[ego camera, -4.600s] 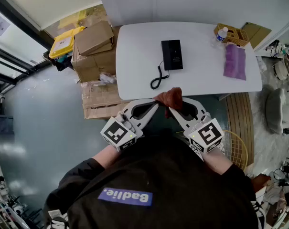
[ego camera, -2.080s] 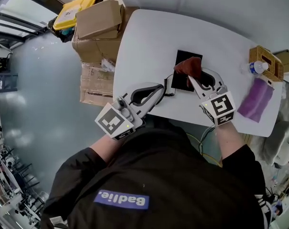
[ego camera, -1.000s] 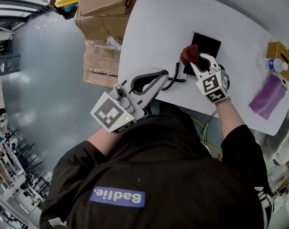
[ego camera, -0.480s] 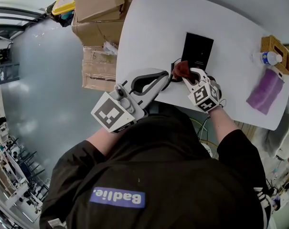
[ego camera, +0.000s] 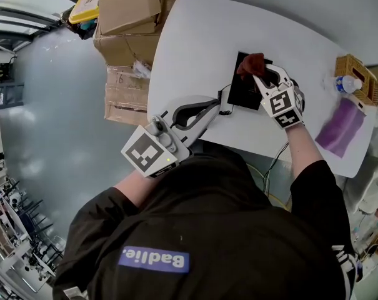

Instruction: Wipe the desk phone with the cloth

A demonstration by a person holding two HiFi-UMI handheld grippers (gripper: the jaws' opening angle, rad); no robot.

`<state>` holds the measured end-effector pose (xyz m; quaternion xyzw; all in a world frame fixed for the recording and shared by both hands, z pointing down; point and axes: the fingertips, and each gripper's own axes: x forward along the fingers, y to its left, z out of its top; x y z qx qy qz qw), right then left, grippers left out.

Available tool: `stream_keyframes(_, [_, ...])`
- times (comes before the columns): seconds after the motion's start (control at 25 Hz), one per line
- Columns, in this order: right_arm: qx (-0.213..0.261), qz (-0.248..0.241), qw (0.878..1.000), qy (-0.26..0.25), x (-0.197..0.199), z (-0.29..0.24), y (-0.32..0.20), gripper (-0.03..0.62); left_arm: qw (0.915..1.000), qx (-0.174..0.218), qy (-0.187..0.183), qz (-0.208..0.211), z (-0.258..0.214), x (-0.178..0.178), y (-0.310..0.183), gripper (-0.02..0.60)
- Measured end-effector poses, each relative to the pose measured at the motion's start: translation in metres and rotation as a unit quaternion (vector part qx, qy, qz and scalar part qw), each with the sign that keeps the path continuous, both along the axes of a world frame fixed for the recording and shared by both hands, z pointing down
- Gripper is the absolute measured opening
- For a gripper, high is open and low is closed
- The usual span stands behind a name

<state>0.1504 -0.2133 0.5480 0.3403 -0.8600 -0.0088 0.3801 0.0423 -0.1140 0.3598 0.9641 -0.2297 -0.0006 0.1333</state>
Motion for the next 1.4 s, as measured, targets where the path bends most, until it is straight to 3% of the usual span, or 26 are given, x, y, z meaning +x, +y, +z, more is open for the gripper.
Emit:
stream_keyframes(0.28, [0.001, -0.004, 1.0, 0.009, 0.005, 0.007, -0.018, 0.089, 0.9999, -0.009, -0.005, -0.012, 0.004, 0.001, -0.002, 0.009])
stream_keyframes(1.04, [-0.098, -0.067, 0.993, 0.012, -0.023, 0.069, 0.112, 0.089, 0.9996, -0.006, -0.007, 0.027, 0.003, 0.028, 0.006, 0.009])
stream_keyframes(1.4, [-0.027, -0.015, 0.999, 0.012, 0.029, 0.017, 0.036, 0.089, 0.9998, 0.004, -0.006, 0.021, -0.004, 0.032, 0.005, 0.009])
